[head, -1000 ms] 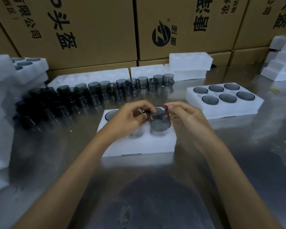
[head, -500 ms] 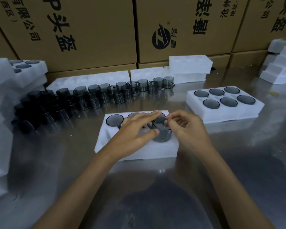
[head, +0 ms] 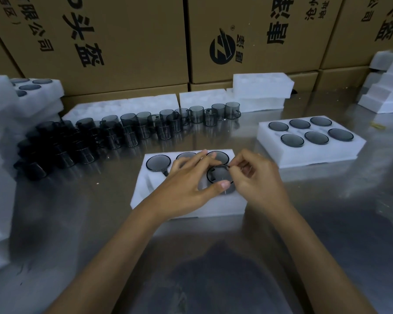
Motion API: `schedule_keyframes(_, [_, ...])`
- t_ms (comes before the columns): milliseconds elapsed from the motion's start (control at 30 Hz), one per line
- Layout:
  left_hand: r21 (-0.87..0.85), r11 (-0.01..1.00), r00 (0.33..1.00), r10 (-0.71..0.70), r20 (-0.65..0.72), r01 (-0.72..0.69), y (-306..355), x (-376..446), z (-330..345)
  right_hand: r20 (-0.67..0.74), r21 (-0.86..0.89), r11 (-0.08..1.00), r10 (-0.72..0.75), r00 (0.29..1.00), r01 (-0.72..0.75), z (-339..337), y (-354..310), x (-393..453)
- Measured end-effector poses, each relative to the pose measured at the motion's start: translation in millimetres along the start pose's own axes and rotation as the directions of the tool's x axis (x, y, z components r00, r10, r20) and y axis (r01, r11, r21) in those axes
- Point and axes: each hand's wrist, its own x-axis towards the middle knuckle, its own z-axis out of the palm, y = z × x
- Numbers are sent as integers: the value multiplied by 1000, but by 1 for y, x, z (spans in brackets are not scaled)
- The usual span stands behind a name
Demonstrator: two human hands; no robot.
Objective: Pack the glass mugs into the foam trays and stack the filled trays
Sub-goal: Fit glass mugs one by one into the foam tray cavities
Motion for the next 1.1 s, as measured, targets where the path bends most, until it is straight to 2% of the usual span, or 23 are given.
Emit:
schedule_keyframes(100, [-30,999,1000,13,18,-13,2,1,-2,70,32,998,52,996,-54,-4,6,3])
schedule_keyframes(200, [-93,996,999,5,32,-2,4,1,-3,211,121,968,193,958,-222,-9,9,6])
schedule_keyframes(267, [-41,999,999,10,40,-9,5,1,-4,304,257,901,268,914,-350,-12,9,5])
schedule_keyframes(333, [-13,1000,998,10,58,-9,7,1,-4,349,351,841,292,891,-413,-14,9,4])
schedule_keyframes(400, [62,998,996,7,91,-12,9,-1,-2,373,370,829,281,884,-420,-15,10,2])
schedule_keyframes(500, [289,956,994,11,113,-44,11,-4,5,417,349,838,261,870,-419,-14,14,2])
schedule_keyframes(600, [348,937,993,-15,114,-26,13,-3,8,406,325,843,284,868,-428,-11,18,3])
schedule_keyframes(767, [358,934,992,-43,119,-2,14,-4,9,312,350,835,325,893,-426,1,19,0])
schedule_keyframes(900, [446,895,993,-72,90,24,15,-1,11,231,369,833,347,909,-412,9,16,1])
schedule_keyframes(1033, [433,900,973,-145,181,53,20,3,5,238,413,783,400,885,-465,7,18,1])
schedule_keyframes(1100, [342,938,959,-153,237,66,20,7,-5,243,425,740,461,854,-521,6,21,5])
